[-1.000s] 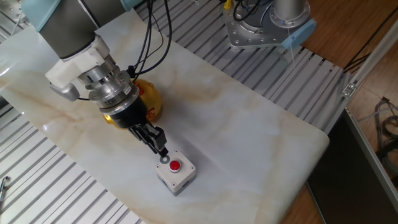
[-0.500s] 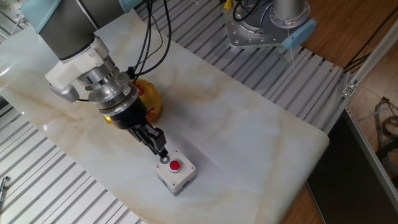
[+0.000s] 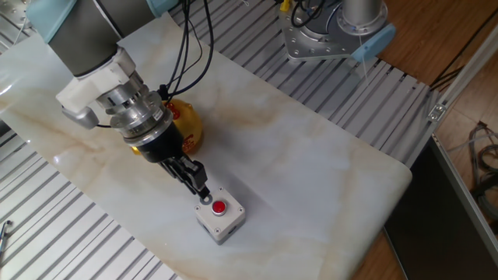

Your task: Drop coins into a piggy bank

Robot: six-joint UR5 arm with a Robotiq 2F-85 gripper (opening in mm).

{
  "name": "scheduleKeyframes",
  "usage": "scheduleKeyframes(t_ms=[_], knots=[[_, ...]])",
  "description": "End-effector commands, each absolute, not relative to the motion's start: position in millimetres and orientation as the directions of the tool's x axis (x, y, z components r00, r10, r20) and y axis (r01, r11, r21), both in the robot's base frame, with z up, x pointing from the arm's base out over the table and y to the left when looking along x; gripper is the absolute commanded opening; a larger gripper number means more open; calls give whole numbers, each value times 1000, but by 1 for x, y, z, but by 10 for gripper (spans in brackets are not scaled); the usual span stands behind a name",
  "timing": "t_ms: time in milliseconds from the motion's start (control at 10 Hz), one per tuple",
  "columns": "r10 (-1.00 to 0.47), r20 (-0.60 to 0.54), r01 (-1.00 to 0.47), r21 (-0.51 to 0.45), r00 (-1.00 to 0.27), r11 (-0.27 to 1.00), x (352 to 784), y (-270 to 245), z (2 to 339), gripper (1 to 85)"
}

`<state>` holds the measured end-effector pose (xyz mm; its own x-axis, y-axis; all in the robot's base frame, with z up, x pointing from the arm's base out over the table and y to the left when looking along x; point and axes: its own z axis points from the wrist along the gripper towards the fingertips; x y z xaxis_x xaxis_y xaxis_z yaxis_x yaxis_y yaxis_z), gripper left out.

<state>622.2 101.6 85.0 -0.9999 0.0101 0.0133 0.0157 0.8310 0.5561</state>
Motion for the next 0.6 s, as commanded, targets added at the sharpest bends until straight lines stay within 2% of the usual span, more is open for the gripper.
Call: scheduleKeyframes(t_ms=[0,500], knots=[[21,13,25,575,-1000,818,625,105,88,307],[26,15,30,586,-1000,809,626,107,89,303]])
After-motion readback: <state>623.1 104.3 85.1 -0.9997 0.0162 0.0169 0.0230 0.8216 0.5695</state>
